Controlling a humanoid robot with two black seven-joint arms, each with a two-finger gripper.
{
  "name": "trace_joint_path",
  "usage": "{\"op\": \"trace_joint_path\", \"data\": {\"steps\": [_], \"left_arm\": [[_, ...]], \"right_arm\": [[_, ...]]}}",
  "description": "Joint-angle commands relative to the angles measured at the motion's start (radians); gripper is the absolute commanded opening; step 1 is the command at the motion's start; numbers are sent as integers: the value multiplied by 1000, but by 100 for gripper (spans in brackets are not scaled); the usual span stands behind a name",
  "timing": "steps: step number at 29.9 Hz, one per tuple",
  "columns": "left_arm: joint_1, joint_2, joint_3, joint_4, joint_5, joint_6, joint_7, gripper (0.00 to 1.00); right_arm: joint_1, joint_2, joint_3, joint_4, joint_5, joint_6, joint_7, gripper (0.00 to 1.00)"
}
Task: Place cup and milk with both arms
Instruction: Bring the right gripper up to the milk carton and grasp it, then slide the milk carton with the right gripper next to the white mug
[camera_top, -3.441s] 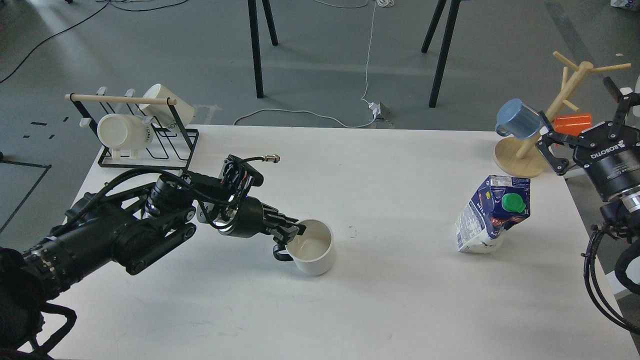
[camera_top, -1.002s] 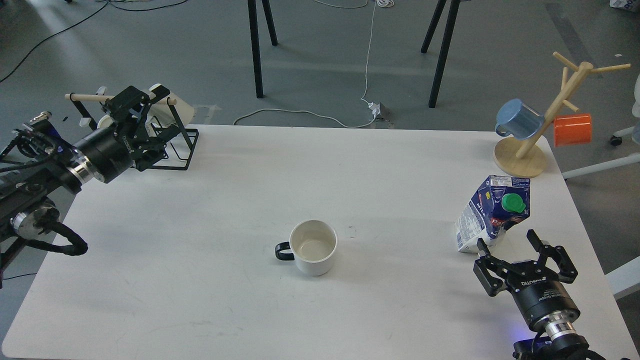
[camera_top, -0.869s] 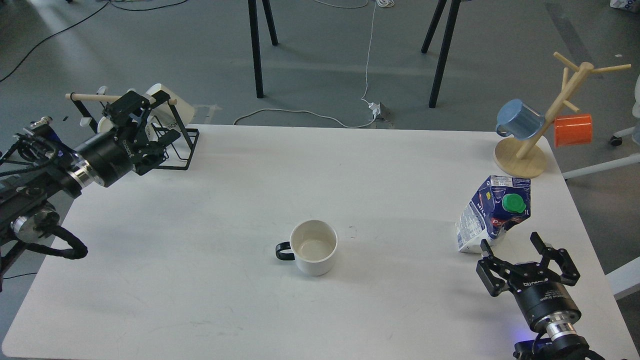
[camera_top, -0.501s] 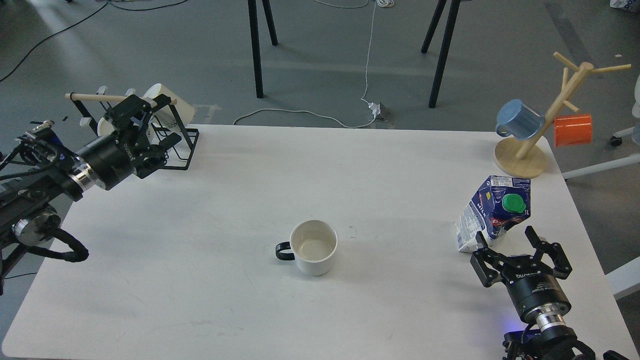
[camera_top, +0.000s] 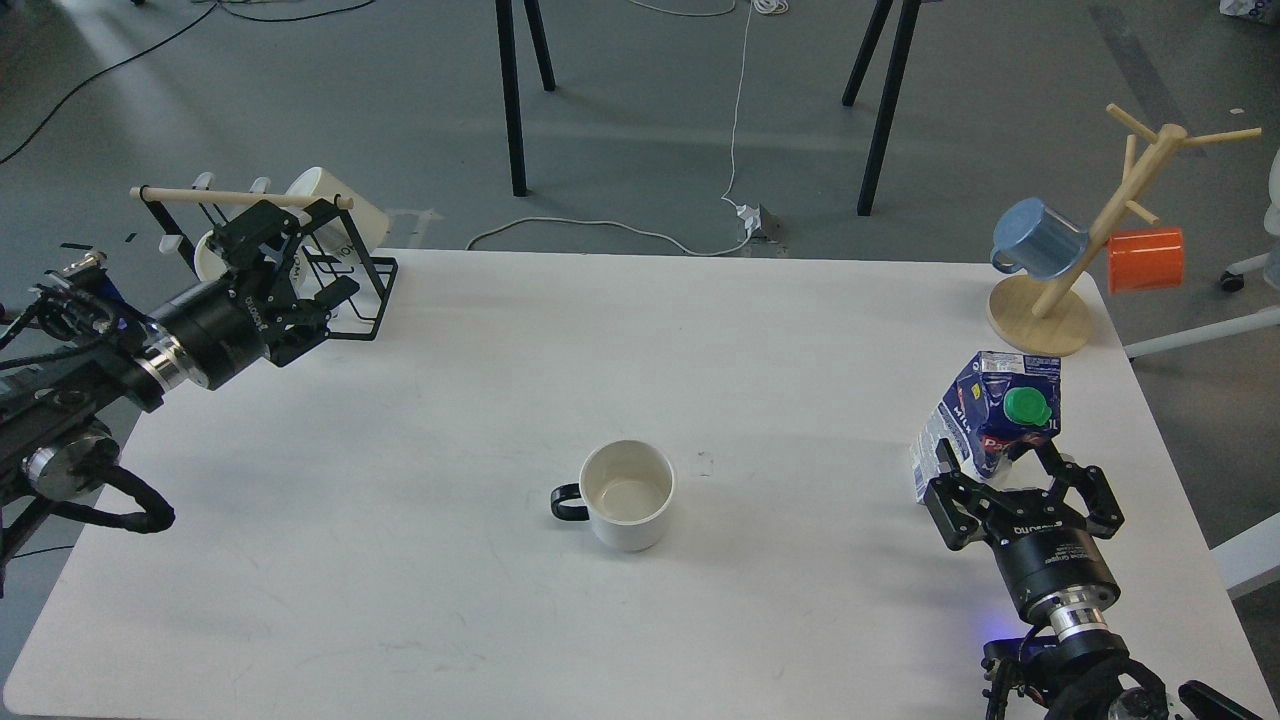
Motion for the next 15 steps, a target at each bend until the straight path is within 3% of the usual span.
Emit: {"op": "trace_joint_path", "data": {"steps": [1, 4, 8, 13, 15], "left_arm": [[2, -2, 0, 6, 0, 0, 0, 99], [2, -22, 0, 8, 0, 0, 0, 99], [2, -29, 0, 31, 0, 0, 0, 99], [2, -29, -2, 49, 0, 0, 0, 99], [2, -29, -2, 54, 0, 0, 0, 99]], "right_arm": [[0, 9, 0, 1, 0, 0, 1, 94], [0, 14, 0, 2, 0, 0, 2, 86], [0, 14, 0, 4, -3, 0, 3, 58], [0, 14, 0, 5, -6, 0, 3, 42], [-1, 14, 0, 8, -6, 0, 3, 40]]}}
